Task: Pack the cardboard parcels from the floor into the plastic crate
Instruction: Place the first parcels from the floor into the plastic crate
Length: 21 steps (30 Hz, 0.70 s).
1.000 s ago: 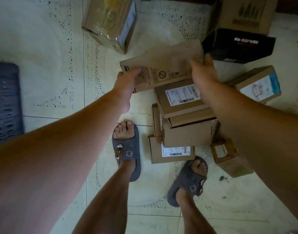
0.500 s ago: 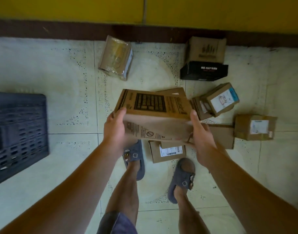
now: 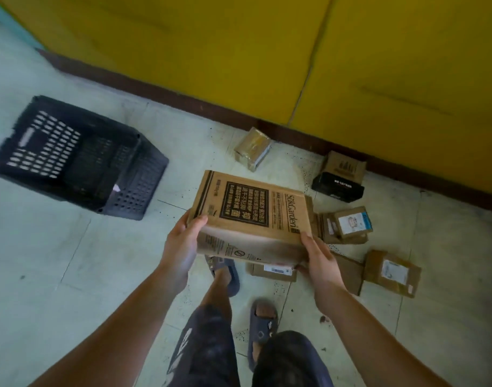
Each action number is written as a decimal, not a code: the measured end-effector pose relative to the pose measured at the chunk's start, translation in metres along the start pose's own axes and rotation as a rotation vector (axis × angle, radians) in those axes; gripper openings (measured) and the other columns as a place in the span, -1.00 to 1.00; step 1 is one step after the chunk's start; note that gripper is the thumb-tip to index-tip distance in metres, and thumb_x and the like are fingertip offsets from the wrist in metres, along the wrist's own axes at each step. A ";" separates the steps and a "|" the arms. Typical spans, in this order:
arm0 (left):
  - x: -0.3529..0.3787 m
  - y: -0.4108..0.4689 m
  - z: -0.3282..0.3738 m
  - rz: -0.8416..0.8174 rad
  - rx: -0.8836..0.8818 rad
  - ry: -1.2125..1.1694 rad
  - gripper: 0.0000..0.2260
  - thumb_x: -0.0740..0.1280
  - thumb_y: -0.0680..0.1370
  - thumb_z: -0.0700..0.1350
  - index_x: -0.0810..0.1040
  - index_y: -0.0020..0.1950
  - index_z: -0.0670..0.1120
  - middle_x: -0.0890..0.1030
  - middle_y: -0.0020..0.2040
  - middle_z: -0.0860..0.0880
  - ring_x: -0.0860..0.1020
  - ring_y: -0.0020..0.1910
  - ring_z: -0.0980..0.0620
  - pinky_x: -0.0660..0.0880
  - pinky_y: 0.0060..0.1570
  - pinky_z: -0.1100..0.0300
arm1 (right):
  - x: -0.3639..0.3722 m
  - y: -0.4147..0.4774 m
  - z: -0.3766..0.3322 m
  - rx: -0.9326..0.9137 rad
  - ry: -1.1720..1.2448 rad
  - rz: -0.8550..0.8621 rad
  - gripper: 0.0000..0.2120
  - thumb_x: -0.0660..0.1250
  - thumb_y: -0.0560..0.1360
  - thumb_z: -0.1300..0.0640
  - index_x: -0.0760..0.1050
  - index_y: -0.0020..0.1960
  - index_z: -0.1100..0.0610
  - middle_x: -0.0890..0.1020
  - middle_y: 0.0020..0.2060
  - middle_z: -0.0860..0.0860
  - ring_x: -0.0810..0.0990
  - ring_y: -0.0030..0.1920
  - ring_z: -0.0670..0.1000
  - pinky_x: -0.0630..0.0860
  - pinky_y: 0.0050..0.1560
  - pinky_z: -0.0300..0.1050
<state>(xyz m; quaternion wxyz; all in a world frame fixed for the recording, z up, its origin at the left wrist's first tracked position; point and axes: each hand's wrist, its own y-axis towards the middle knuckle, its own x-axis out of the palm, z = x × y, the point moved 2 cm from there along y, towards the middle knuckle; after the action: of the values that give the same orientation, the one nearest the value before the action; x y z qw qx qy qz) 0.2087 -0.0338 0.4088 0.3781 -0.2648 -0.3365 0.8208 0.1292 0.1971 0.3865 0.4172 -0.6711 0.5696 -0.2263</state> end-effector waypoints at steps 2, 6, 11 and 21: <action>-0.035 -0.042 0.011 0.006 0.039 -0.056 -0.88 0.23 0.62 0.00 0.51 0.12 0.13 0.57 0.08 0.04 0.49 0.14 -0.02 0.45 0.13 0.04 | 0.013 -0.039 -0.006 -0.037 -0.010 -0.062 -0.67 0.26 0.55 -0.14 0.44 0.29 -0.13 0.53 0.10 -0.05 0.52 0.13 0.03 0.44 0.28 0.03; -0.105 -0.103 0.020 0.102 0.102 -0.142 -0.84 0.19 0.64 -0.03 0.56 0.09 0.13 0.60 0.06 0.04 0.50 0.12 0.00 0.38 0.10 0.08 | 0.060 -0.098 -0.026 -0.111 -0.076 -0.128 -0.62 0.32 0.51 -0.15 0.46 0.31 -0.16 0.54 0.20 -0.03 0.54 0.21 0.09 0.44 0.32 0.16; -0.210 -0.145 0.017 0.217 0.142 -0.327 -0.80 0.23 0.63 -0.03 0.58 0.19 0.03 0.71 -0.03 -0.04 0.64 0.00 -0.02 0.52 0.14 0.01 | 0.150 -0.155 -0.048 -0.250 -0.154 -0.215 -0.72 0.33 0.53 -0.11 0.49 0.22 -0.16 0.52 0.07 -0.06 0.50 0.18 0.08 0.45 0.31 0.13; -0.449 -0.143 -0.012 0.309 0.173 -0.490 -0.73 0.26 0.61 0.04 0.56 0.29 0.09 0.70 0.04 0.03 0.61 0.10 -0.03 0.48 0.25 -0.03 | 0.376 -0.256 -0.046 -0.297 -0.287 -0.391 -0.70 0.30 0.54 -0.12 0.46 0.23 -0.06 0.52 0.14 -0.03 0.48 0.16 0.06 0.48 0.17 0.03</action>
<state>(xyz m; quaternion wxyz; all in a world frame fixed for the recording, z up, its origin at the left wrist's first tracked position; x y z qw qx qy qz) 0.5383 -0.3185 0.5900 0.1776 -0.0737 -0.3021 0.9337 0.3346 -0.1746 0.5563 0.3390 -0.8471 0.3916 -0.1192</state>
